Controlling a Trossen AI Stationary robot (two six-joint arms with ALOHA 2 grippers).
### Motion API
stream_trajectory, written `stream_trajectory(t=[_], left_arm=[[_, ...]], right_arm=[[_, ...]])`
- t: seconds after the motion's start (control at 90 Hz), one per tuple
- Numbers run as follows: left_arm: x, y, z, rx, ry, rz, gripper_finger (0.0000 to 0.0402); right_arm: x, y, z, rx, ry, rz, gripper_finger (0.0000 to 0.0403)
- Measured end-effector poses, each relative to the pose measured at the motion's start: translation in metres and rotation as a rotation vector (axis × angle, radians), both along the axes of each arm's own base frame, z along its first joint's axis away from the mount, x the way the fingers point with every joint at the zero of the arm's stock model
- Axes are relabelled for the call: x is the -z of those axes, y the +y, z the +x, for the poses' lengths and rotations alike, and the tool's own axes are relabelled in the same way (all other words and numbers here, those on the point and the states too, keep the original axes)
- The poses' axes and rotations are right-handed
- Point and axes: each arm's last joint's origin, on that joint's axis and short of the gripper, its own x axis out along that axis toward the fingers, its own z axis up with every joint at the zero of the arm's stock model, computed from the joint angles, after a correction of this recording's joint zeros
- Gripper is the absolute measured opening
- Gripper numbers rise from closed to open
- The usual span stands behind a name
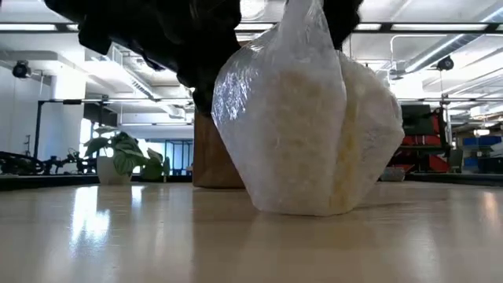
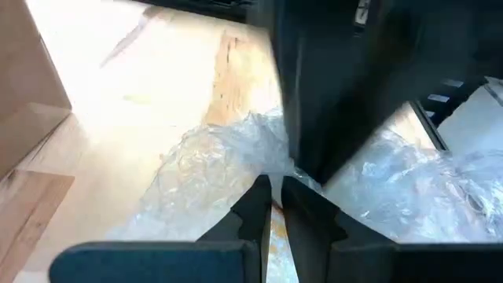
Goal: Wrap mug
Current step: Wrap the yellow cup in bubble wrap
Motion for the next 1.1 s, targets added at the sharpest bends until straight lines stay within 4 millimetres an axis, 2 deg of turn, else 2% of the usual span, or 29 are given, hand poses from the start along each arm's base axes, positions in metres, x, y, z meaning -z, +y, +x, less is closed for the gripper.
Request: stream_trajectory(t=[0.089,0.178,0.244,0.344,0.444,0.722,0.8,0.878,0.989,1.1], left_arm=[[0.0,0.0,0.0,0.001,-0.003,0.0,0.0021],[0.0,0.0,0.0,0.005,-0.006,-0.002,0.0021],[0.0,0.0,0.0,0.005,-0.007,-0.002,0.0021],[0.0,0.0,0.0,0.006,-0.008,-0.003,0.0021],[-0.001,0.0,0.0,0.007,-0.012,-0.004,0.0021],[-0.002,0.0,0.0,0.008,-0.019,-0.007,0.0022],[-0.003,0.0,0.0,0.008,-0.022,-0.007,0.0022],[-0.003,-0.001,0.0,0.008,-0.025,-0.009,0.0022],[-0.004,0.0,0.0,0.008,-0.03,-0.01,0.0022],[-0.007,0.0,-0.002,0.01,-0.033,-0.009,0.0022]], right_arm=[[-0.021,-0.005,-0.012,0.028,-0.018,-0.03,0.0014],[-0.031,-0.013,-0.019,0.094,-0.045,-0.143,0.0014],[-0.027,-0.021,-0.02,0.141,-0.042,-0.219,0.0014],[-0.01,-0.028,-0.014,0.164,-0.039,-0.216,0.0014],[0.003,-0.022,-0.005,0.115,-0.052,-0.111,0.0014],[-0.001,0.008,-0.007,0.03,-0.127,-0.048,0.0014],[0.008,0.012,-0.008,0.02,-0.108,-0.054,0.0014],[0.026,0.013,-0.006,0.024,-0.077,-0.064,0.0013],[0.048,0.012,-0.004,0.047,-0.045,-0.067,0.0013],[0.062,0.01,0.0,0.066,-0.018,-0.071,0.0013]])
